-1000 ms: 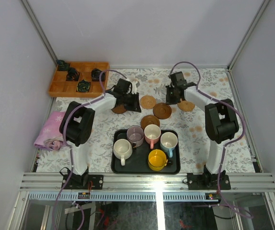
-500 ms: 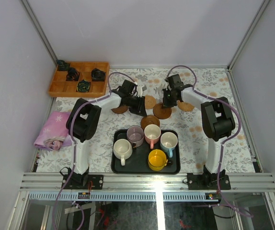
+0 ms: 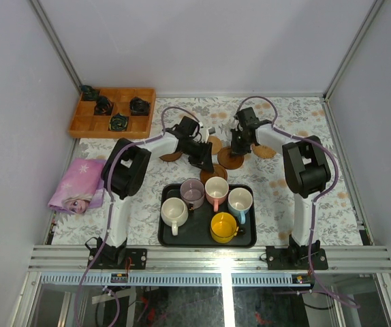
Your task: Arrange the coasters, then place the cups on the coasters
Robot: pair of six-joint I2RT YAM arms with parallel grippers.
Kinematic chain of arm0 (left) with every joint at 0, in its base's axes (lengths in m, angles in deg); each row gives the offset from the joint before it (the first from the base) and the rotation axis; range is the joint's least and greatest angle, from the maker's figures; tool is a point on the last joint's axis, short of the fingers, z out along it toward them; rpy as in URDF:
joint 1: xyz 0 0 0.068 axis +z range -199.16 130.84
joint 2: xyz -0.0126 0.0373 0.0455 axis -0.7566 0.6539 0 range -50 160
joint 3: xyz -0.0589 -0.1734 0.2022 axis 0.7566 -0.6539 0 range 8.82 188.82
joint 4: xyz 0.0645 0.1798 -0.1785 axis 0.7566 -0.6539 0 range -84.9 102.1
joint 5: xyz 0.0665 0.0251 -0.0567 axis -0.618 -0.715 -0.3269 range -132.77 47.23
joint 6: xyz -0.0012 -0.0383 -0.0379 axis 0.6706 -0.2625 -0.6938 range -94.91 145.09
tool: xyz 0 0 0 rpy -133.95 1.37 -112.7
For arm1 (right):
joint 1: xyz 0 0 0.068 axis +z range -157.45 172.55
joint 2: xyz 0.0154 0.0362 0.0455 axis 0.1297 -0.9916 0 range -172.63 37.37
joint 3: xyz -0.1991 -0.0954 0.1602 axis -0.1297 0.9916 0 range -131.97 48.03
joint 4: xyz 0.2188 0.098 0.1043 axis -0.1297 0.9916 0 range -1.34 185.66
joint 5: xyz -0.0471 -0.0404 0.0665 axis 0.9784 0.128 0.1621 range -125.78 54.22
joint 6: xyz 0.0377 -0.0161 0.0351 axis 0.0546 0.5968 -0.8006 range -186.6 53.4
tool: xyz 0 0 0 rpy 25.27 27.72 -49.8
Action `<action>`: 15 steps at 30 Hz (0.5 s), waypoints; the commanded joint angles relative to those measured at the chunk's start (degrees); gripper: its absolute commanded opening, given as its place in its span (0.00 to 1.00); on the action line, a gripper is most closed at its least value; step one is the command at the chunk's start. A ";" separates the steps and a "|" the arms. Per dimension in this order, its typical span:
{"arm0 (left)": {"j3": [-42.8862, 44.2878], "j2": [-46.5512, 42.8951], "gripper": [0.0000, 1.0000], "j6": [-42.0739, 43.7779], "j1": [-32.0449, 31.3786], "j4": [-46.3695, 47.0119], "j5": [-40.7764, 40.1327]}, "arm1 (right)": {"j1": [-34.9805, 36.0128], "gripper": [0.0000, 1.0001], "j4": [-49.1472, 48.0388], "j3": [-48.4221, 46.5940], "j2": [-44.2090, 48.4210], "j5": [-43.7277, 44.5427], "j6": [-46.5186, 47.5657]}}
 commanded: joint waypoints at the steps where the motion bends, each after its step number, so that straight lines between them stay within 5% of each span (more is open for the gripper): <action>1: 1.54 3.98 0.31 0.76 -0.16 -3.27 -3.07 | 0.40 0.00 4.20 -2.20 -2.62 2.67 -0.45; 15: -0.40 3.93 0.31 -8.59 9.52 -1.39 -12.50 | -0.79 0.00 9.82 -5.43 -3.98 13.73 -0.72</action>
